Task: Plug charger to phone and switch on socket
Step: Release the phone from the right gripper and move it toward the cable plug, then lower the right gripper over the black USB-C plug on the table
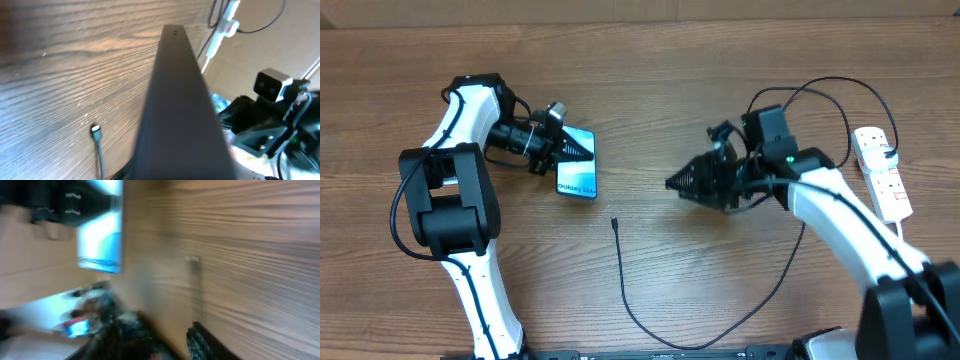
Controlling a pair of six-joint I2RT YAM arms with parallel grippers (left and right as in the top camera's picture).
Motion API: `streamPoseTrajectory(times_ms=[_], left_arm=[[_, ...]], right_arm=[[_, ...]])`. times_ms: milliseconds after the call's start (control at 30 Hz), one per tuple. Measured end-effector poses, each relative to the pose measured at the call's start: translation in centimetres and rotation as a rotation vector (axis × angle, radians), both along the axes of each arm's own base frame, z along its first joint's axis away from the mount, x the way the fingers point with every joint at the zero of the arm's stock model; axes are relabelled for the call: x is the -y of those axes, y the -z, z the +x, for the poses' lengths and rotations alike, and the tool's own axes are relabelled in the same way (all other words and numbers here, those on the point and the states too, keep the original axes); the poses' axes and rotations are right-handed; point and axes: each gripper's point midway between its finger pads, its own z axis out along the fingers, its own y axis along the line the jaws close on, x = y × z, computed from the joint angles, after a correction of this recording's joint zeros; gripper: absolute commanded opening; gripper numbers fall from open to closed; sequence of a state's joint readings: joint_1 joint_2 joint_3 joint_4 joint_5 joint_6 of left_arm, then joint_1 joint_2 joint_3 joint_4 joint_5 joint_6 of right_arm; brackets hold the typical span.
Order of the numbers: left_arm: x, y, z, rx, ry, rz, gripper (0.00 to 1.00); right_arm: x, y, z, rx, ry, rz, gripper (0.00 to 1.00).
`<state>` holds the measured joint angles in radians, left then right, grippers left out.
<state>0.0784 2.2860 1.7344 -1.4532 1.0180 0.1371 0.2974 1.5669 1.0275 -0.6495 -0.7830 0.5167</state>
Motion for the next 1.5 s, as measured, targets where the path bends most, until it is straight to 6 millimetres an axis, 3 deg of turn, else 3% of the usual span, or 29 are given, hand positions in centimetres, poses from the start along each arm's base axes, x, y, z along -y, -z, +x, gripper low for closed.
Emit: streamPoseTrajectory(times_ms=[133,200,533,1267,1500], left_arm=[[0.0,0.3,0.0,0.013,0.013,0.014,0.04],[0.2,0.4,0.2,0.028,0.020,0.019,0.04],[1.6,0.8,0.3,0.056,0.054,0.032,0.04],[2.6,1.0,0.5,0.074,0.070,0.037,0.05],[2.6,1.4,1.4,0.093,0.045,0.048,0.04]], right_arm=[[0.7,2.3,-1.6,0.039,-0.017,-0.240,0.16],[0.6,3.1,-2.0,0.067,-0.035,-0.324,0.04],[-0.4,4.3,-2.6,0.166,-0.025,-0.517,0.04],[-1.6,4.9,-2.3,0.196,-0.007,-0.542,0.10],[-3.3,5.0,-2.8,0.233,-0.033,-0.538,0.09]])
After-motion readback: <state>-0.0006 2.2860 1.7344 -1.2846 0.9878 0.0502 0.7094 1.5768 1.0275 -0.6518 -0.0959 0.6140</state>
